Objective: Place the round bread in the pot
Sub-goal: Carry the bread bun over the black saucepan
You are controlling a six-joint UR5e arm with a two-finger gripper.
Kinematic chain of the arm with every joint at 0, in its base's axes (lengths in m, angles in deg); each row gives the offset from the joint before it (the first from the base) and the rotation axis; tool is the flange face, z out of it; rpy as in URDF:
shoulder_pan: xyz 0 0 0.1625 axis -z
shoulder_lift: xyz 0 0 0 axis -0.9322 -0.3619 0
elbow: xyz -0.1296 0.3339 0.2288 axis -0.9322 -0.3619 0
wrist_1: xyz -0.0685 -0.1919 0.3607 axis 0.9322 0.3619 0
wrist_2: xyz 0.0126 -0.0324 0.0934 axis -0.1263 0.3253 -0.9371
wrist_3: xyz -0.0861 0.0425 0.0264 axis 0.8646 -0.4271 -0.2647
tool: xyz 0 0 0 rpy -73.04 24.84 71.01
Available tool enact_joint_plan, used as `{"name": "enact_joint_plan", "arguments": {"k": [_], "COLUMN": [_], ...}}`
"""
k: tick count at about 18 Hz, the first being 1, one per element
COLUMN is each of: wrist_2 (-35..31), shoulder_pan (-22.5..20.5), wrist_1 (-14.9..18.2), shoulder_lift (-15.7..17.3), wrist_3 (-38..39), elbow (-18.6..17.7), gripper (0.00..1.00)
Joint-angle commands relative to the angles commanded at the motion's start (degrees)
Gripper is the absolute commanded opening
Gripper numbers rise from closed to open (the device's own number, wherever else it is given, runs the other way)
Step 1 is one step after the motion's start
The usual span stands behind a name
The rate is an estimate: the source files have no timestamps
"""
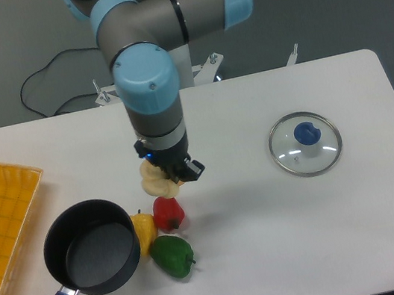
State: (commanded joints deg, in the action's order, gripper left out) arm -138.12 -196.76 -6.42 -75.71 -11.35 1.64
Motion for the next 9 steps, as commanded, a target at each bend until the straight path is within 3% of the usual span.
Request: {"name": "enact_joint_plan", "arguments": {"k": [3,9], "wrist_2": [-0.2,-0.6], "shoulder_pan": [4.0,9.5], "wrist_1": [-5.3,-12.2], "shoulder_lift": [-1.8,-5.4], "wrist_3": [4.7,10.0], "elbow": [0.2,1.1], "gripper": [0.00,0.00]}}
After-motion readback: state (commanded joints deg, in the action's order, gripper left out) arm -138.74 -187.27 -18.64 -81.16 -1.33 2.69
